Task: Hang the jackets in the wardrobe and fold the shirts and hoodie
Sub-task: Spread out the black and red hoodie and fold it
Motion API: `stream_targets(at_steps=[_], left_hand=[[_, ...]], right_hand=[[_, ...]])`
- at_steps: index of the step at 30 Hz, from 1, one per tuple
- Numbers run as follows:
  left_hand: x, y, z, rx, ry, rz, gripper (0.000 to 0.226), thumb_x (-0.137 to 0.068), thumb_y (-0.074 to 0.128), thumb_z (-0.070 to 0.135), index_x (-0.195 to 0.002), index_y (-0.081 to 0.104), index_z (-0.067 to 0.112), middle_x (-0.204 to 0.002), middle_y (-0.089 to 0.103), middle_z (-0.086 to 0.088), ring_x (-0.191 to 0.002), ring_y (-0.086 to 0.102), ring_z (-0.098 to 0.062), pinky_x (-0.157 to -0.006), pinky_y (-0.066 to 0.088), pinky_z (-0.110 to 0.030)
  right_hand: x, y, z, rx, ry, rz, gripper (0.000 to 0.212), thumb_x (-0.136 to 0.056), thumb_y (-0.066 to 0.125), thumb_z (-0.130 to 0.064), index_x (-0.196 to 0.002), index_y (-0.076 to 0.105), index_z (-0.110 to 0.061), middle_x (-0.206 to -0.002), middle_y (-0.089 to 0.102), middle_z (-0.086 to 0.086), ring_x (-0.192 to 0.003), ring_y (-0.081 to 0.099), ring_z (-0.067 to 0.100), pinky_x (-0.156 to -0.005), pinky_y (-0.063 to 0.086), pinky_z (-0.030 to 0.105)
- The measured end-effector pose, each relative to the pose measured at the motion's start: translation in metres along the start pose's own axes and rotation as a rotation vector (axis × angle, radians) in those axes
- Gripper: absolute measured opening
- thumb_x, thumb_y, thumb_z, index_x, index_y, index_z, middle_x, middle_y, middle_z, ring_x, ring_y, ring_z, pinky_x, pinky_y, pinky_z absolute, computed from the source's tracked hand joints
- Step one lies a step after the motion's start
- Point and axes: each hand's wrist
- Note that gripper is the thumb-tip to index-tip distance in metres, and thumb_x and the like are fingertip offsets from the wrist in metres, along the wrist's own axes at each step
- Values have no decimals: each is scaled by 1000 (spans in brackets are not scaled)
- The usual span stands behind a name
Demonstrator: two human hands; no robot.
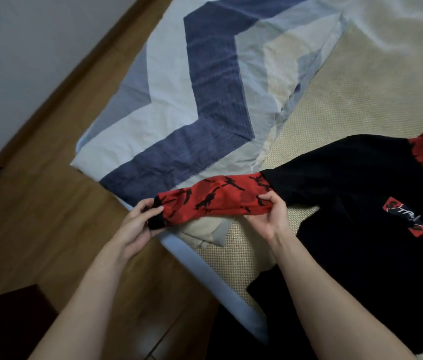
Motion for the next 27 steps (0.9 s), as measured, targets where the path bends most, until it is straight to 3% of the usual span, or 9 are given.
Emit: stream_targets(at_steps=[3, 5, 9, 12, 14, 17, 20, 23, 27], left_hand=[[10, -15, 16, 228, 130, -109, 51, -66, 45, -18, -95, 57, 22, -88, 71, 4, -83, 70, -12, -70, 60, -28], [8, -24, 19, 322, 69, -174, 49, -62, 50, -3, -104, 61, 18, -88, 67, 1, -90, 69, -18, -87, 57, -41], [-10, -14, -1, -39, -199, -61, 27, -89, 65, 31, -113, 67, 19, -110, 69, -8, -103, 66, -28, -99, 50, -47], [-25, 0, -7, -106, -147, 65, 12, -95, 66, 24, -104, 72, 19, -112, 73, -8, -103, 68, -24, -86, 56, -38], [-29, 2, -8, -102, -88, 108, 9, -93, 69, 23, -100, 74, 18, -114, 73, -8, -107, 66, -21, -91, 55, -39], [-27, -1, -7, -86, -37, 117, 16, -92, 71, 26, -103, 74, 15, -119, 73, -10, -113, 66, -23, -98, 54, -41], [-25, -7, -5, -108, -37, 158, 34, -94, 68, 37, -118, 71, 13, -118, 73, -5, -109, 68, -22, -86, 58, -36], [-23, -10, -2, -257, -64, 264, 41, -99, 54, 50, -116, 68, 15, -102, 71, 0, -87, 67, -19, -66, 55, -32], [-24, -8, -2, -412, -64, 353, 31, -102, 49, 40, -109, 63, 13, -104, 66, -7, -91, 63, -23, -62, 52, -31]], right_hand=[[-1, 10, 0, -77, -12, -61, 51, -69, 41, 2, -113, 65, -2, -123, 69, 18, -105, 68, 34, -113, 42, 46], [-6, 14, 5, -48, 12, -55, 48, -68, 39, 7, -107, 67, -1, -107, 74, 16, -91, 74, 30, -99, 54, 39], [-14, 3, 23, 192, 131, 115, 23, -86, 47, 4, -97, 65, -6, -88, 76, 9, -72, 74, 21, -69, 64, 30], [-17, -4, 34, 300, 114, 151, 17, -92, 66, -15, -109, 66, -16, -98, 76, 4, -86, 73, 17, -77, 57, 29], [-18, -7, 41, 307, 72, 179, 29, -92, 71, -20, -120, 65, -16, -105, 77, 5, -87, 74, 16, -76, 58, 29], [-20, -13, 47, 289, 28, 224, 41, -92, 73, -19, -130, 62, -11, -115, 76, 10, -84, 78, 17, -70, 63, 28], [-21, -15, 53, 322, 32, 262, 42, -93, 72, -16, -132, 60, -7, -111, 76, 14, -87, 78, 24, -68, 64, 31], [-17, -6, 63, 426, 123, 207, 37, -93, 73, -23, -126, 61, -13, -115, 73, 16, -100, 74, 29, -81, 62, 36], [-14, 12, 83, 509, 193, 135, 45, -91, 74, -31, -131, 58, -16, -130, 67, 13, -116, 66, 28, -101, 52, 37]])
Point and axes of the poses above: each hand's wrist, its own x-axis away from the middle knuckle, its own y-axis out of the palm, z = x × y
